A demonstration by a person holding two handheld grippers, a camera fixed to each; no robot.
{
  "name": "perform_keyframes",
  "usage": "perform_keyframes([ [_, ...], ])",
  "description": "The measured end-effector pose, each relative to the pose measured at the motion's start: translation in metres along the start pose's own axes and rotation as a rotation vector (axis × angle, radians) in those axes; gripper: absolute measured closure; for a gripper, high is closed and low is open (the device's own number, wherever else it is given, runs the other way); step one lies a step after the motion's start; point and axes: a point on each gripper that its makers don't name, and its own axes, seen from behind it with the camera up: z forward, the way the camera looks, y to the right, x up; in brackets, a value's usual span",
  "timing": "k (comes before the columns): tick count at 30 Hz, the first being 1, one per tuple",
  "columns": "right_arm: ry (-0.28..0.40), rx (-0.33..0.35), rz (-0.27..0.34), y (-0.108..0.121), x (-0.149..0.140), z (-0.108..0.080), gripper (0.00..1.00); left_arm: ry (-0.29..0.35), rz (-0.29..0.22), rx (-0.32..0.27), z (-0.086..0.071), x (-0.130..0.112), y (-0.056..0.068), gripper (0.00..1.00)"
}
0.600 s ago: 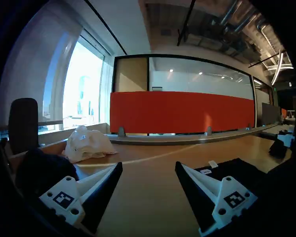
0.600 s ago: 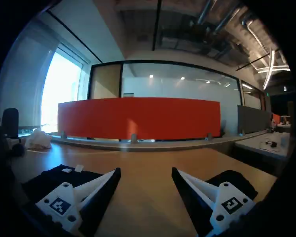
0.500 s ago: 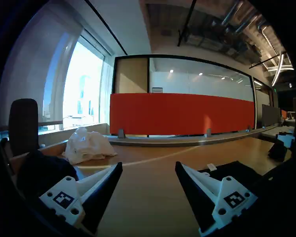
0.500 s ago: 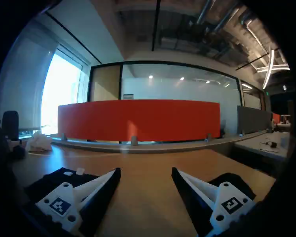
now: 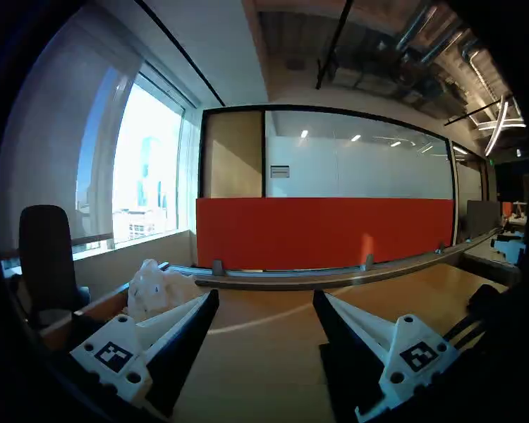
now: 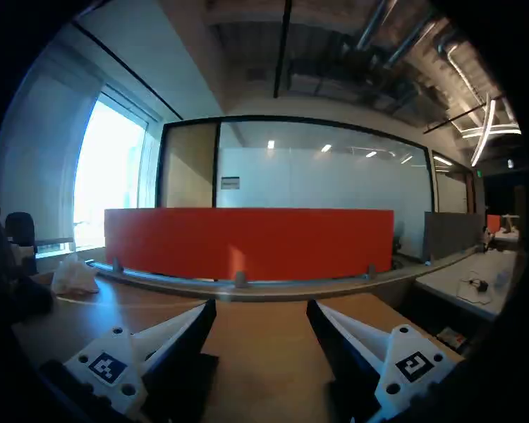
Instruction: Fold towel
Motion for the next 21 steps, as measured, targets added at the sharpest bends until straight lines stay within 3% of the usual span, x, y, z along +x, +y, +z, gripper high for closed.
perform_keyframes([
  [11, -0.017, 0.026, -0.03, -0.009, 0.058, -0.005, 0.01, -0.047, 0.031, -0.055, -0.008, 0.054, 0.008, 0.01],
  [17, -0.067, 0.112, -0.085, -0.026, 0.064, -0.01, 0.0, -0.095, 0.082, -0.15, -0.011, 0.058, 0.024, 0.01],
  [21, -0.113, 0.178, -0.113, -0.041, 0.062, -0.014, 0.0, -0.134, 0.102, -0.236, -0.014, 0.055, 0.043, 0.01],
])
